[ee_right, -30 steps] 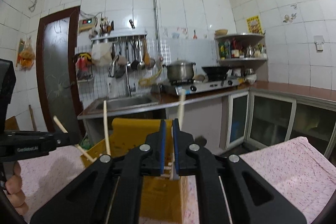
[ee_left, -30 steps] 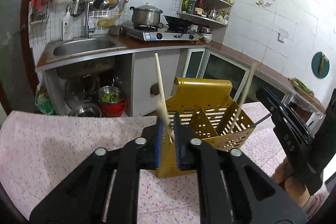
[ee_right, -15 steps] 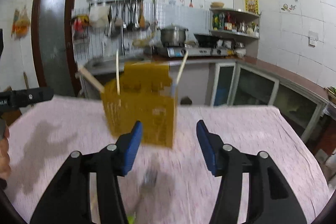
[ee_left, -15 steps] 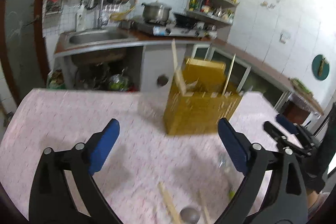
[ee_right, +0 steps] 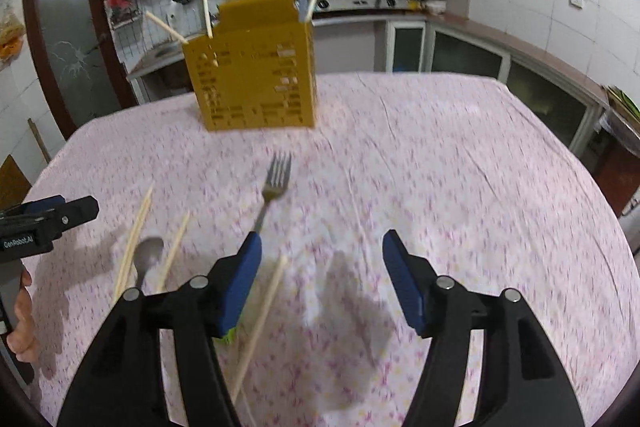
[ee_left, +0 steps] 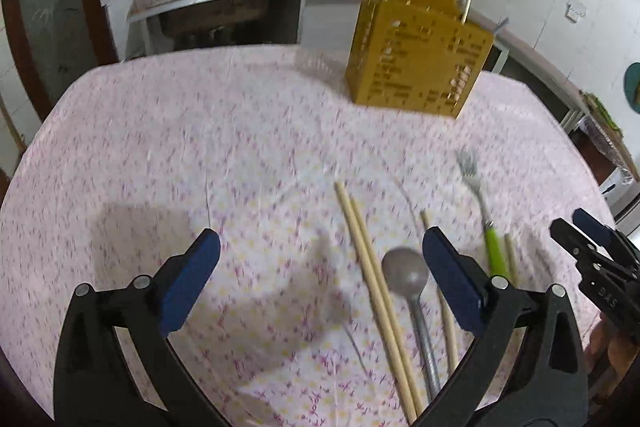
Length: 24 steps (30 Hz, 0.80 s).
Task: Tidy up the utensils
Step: 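Move left tool to a chopstick while right tool approaches another chopstick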
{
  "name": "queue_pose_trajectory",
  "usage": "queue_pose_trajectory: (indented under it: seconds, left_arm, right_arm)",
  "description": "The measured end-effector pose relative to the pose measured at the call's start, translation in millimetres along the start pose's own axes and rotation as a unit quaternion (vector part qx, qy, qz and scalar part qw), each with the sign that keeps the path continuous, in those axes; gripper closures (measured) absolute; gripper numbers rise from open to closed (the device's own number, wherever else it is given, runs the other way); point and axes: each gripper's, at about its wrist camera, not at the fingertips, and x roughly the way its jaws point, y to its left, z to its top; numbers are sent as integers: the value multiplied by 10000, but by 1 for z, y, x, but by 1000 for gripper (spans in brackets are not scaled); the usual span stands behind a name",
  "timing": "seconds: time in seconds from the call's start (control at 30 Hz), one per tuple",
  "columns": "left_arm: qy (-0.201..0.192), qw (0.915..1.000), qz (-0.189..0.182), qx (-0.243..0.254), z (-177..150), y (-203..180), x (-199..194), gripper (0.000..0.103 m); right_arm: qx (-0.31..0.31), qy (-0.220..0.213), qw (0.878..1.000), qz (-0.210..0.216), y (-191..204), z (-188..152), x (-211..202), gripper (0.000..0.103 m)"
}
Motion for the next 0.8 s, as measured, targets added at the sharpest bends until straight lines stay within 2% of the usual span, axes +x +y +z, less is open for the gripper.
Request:
queue_pose_trajectory:
  seconds: [0.13,0.3,0.5,0.8]
  left_arm:
    - [198,9997,136,-5,-9,-6,7,6]
    - [402,9992,46,53,-16,-15,14,31]
    - [679,9975,-161,-132,-18,-14,26,55]
    - [724,9970,-245,-82,-16,-22,33,70]
  right_arm:
    - [78,243,9997,7,2,-13,3,41]
    - [75,532,9985,110,9,-21,9,42]
    - [60,828,9964,146,18,-30,18,56]
    - [30,920,9955,229,25,-30,25,68]
